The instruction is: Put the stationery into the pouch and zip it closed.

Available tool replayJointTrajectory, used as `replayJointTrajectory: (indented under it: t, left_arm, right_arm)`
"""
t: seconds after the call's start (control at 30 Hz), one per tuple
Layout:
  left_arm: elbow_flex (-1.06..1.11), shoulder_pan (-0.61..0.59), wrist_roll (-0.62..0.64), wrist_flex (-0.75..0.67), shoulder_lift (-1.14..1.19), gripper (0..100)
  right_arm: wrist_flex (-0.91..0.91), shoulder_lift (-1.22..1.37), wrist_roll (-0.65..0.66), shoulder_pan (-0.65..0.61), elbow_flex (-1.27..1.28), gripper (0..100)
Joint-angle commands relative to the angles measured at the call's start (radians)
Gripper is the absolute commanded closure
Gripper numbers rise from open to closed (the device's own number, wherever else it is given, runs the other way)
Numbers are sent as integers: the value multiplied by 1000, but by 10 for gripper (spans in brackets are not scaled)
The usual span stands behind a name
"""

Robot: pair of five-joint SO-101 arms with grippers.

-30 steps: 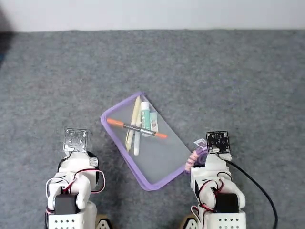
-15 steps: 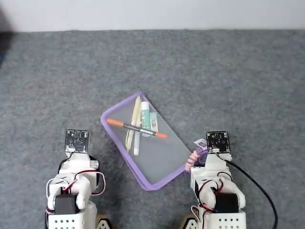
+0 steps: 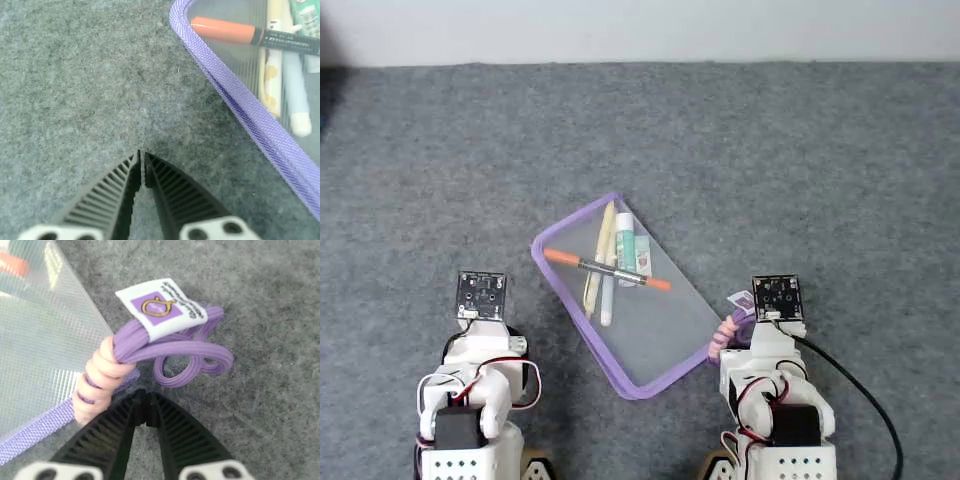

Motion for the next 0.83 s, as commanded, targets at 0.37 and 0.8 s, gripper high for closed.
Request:
replayJointTrajectory:
  t: [0.37, 0.8]
  left_arm:
    - [-5, 2, -5, 3, -14, 986]
    - [-5, 2, -5, 3, -14, 986]
  right_arm:
    - [4, -8, -8, 1, 18, 990]
    - [4, -8, -8, 1, 18, 990]
